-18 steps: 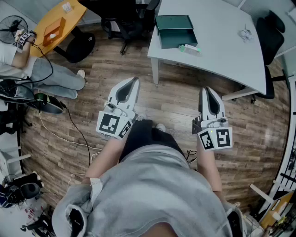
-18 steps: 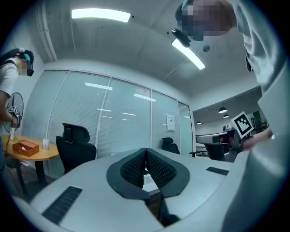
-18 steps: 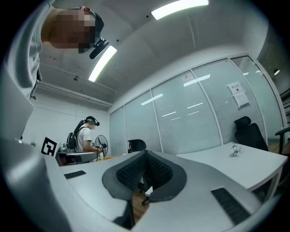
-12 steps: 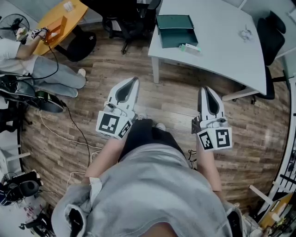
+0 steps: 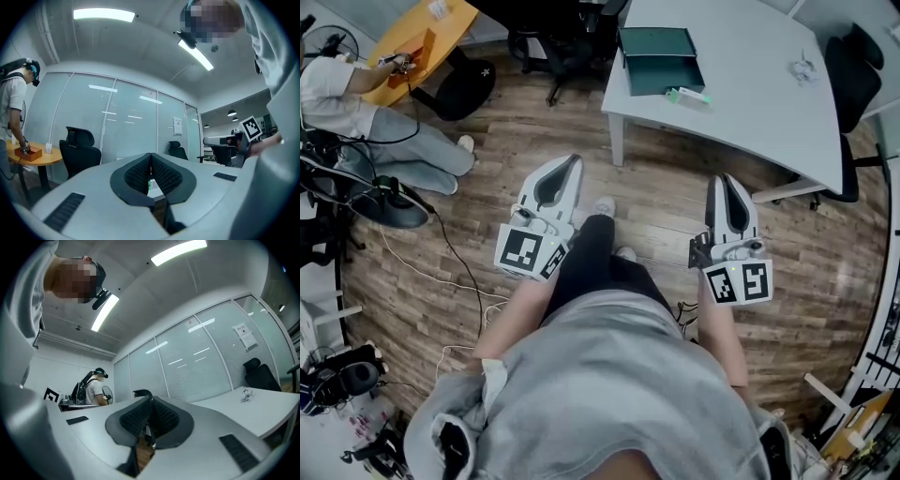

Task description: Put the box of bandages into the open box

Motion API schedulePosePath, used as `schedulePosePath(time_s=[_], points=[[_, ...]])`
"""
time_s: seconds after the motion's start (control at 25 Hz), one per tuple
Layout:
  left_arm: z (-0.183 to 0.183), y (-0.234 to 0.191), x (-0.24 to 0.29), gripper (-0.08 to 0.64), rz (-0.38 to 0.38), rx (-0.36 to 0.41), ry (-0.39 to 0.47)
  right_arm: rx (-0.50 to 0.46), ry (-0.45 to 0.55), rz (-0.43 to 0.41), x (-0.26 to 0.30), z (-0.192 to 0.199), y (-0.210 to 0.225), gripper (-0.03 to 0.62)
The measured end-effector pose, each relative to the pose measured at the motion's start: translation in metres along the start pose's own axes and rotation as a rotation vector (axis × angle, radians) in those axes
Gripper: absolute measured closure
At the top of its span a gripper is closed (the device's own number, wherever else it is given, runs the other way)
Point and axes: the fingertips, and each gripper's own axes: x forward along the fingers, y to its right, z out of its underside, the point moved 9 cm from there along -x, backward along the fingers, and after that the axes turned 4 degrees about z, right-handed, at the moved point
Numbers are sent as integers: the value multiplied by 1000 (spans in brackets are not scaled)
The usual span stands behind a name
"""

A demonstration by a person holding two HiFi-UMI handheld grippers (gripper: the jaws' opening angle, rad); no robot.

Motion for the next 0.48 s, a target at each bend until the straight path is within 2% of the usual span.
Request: schedulePosePath(time_s=[0.24, 0.48], points=[[5, -34, 34, 540, 29, -16, 5, -44, -3, 11, 40, -1, 2, 538], [0, -91, 98, 540, 66, -25, 6, -70, -14, 47, 112, 2, 11, 538]])
